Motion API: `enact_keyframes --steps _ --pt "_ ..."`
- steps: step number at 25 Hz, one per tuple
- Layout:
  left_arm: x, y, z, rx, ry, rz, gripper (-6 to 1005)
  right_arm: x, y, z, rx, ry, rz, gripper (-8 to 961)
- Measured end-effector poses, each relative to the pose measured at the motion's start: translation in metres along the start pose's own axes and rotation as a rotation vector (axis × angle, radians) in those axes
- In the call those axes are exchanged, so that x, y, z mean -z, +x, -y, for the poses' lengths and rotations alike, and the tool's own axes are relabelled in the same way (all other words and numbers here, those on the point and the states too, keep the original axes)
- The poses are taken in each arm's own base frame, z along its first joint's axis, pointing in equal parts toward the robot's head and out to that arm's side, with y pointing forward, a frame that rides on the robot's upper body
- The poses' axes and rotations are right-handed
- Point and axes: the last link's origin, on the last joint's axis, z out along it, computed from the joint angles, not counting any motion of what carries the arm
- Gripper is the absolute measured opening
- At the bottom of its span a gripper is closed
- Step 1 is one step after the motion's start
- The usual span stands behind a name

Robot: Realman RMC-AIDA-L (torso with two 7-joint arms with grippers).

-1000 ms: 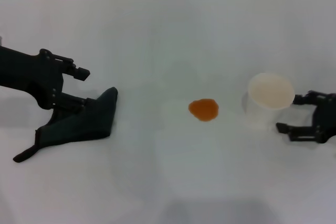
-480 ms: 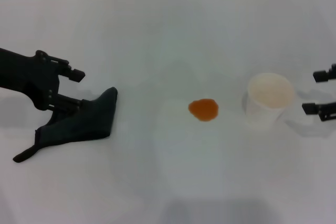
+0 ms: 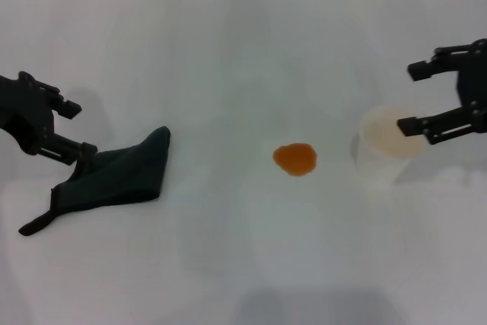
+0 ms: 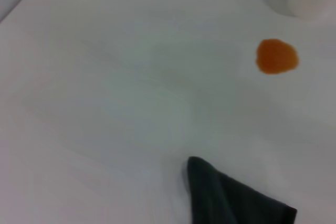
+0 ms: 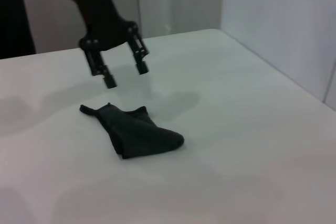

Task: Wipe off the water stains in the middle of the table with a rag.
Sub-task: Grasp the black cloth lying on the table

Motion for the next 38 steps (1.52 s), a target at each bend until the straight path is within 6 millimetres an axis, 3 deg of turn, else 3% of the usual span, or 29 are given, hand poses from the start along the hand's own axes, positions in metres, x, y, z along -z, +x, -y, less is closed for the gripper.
enact_keyframes --steps 11,38 --pt "-0.028 0.008 -0.006 0.065 -0.009 0.086 619 -0.025 -0.009 -0.001 0.041 -0.038 -0.044 869" --pt "-0.063 -0.007 -0.005 0.161 -0.022 0.138 605 -0.029 -0.007 -0.003 0.044 -0.049 -0.05 868"
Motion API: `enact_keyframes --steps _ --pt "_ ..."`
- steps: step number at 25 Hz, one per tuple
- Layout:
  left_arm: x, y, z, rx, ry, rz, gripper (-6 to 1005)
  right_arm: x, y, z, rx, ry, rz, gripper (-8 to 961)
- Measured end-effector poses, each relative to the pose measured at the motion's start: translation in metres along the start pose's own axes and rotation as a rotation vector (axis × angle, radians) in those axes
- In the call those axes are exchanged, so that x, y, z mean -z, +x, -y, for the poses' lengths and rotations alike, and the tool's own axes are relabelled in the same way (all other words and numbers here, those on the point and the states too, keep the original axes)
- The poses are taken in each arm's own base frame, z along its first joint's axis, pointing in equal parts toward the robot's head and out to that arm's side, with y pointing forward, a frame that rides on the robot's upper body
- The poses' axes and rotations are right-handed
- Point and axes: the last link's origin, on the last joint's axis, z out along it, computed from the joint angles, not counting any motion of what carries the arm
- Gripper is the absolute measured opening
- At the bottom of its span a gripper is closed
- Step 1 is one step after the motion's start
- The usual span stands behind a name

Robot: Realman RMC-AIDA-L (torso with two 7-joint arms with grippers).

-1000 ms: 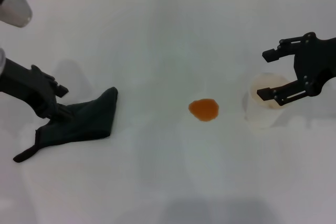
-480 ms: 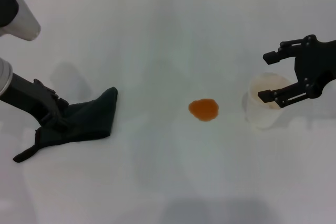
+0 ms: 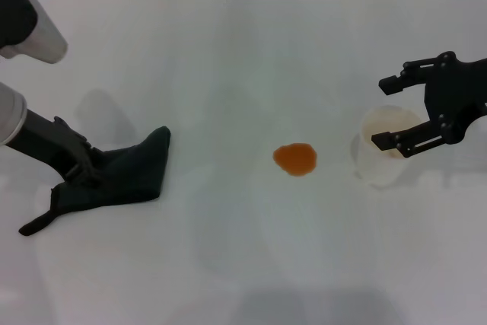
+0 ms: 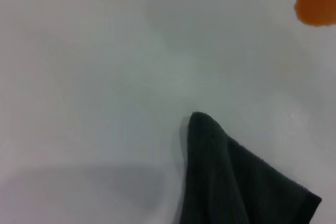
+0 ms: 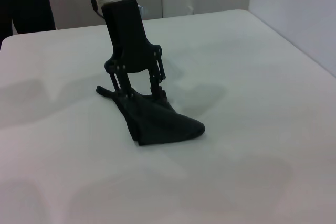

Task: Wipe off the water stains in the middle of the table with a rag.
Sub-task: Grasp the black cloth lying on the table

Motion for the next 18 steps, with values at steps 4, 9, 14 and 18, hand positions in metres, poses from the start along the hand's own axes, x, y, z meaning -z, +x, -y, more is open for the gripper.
enact_keyframes --steps 4,9,14,18 --pt "-0.006 0.0 0.001 0.01 0.006 0.011 603 0.0 -0.001 0.0 0.004 -0.001 0.0 868" --pt "-0.008 0.002 0.002 0.014 0.014 0.003 384 0.0 -0.002 0.001 0.009 0.001 0.0 869" --pt "-0.009 0.004 0.004 0.032 0.019 -0.007 173 -0.002 -0.004 0.002 0.015 0.007 -0.001 869" --pt "-0.014 0.003 0.002 0.038 0.0 0.006 95 -0.005 -0.005 0.002 0.022 0.007 -0.005 869"
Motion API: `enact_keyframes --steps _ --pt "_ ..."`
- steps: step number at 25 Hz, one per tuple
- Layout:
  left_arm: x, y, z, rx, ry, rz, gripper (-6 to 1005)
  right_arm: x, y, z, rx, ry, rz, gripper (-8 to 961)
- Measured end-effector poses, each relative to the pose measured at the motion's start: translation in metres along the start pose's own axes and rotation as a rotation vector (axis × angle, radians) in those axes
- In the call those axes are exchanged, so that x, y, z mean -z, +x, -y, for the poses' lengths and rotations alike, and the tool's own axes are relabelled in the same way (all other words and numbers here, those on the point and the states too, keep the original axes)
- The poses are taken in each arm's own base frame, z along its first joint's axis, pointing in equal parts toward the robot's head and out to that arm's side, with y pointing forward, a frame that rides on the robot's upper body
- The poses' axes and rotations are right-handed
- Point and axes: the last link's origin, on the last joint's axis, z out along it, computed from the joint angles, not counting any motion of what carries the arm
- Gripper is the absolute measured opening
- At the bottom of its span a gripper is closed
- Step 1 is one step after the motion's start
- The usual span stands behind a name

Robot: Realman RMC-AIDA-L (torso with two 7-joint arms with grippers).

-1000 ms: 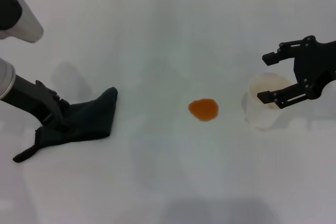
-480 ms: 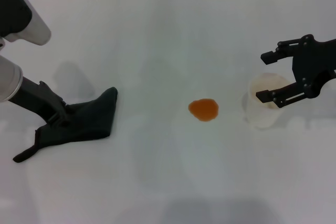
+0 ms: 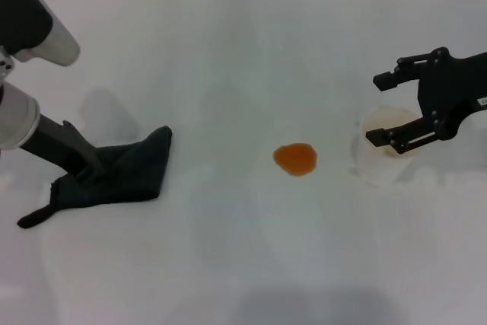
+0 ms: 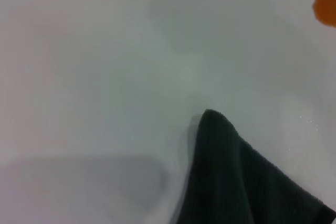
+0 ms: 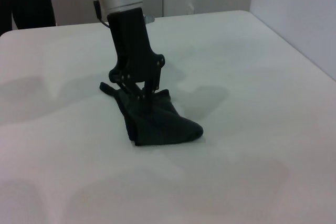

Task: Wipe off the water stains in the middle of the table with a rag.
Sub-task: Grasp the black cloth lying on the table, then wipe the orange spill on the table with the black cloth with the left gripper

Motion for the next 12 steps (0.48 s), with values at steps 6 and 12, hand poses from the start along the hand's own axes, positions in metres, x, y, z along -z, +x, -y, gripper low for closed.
enact_keyframes --steps 6,12 --pt "-0.003 0.007 0.002 -0.002 0.01 -0.014 56 -0.001 -0.001 0.001 0.002 0.01 0.001 869" --pt "0.006 0.041 0.01 0.018 0.065 -0.117 56 -0.001 -0.002 0.003 0.005 0.019 0.004 868"
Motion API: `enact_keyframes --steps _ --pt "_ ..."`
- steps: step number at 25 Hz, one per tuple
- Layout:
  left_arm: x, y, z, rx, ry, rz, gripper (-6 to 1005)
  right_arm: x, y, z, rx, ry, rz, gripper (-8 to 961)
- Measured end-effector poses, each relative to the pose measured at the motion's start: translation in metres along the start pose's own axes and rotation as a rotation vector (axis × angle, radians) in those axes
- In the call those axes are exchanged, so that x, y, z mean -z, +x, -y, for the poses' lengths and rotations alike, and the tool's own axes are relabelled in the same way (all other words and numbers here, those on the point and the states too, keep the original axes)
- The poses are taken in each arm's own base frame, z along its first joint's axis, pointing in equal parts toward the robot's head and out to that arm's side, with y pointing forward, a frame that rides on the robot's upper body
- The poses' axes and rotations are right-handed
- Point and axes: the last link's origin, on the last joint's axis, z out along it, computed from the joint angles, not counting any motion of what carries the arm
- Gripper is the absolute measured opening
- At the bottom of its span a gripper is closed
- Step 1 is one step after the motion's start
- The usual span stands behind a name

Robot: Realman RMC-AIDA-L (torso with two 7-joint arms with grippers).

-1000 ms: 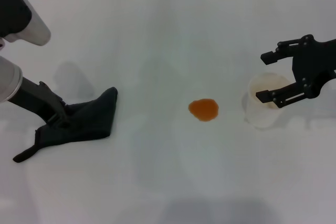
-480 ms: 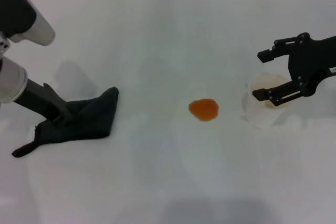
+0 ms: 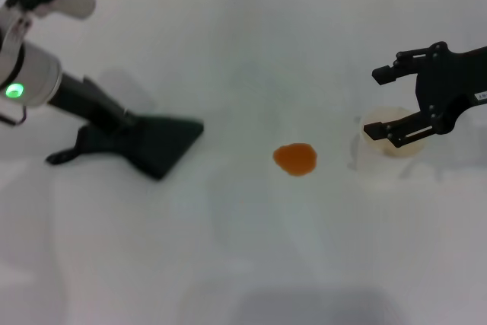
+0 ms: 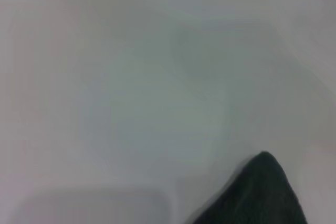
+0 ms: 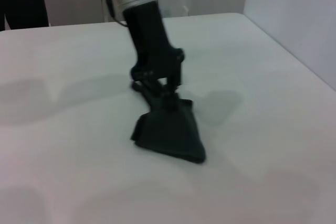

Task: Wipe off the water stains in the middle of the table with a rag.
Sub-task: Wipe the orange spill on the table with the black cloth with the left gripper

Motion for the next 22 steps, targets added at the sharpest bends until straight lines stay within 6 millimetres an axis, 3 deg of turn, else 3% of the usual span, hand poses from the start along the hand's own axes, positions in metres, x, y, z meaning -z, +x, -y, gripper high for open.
enact_keyframes --steps 5,10,22 --pt "-0.003 0.028 0.001 -0.027 0.024 -0.042 56 0.0 -0.001 0.001 0.001 0.001 0.003 869" --pt "-0.015 0.057 -0.012 -0.094 -0.038 -0.052 56 0.003 -0.001 0.003 -0.001 0.012 0.004 869" --pt "-0.046 0.071 -0.061 -0.267 -0.184 -0.018 56 0.015 0.008 0.005 -0.034 0.027 -0.007 868"
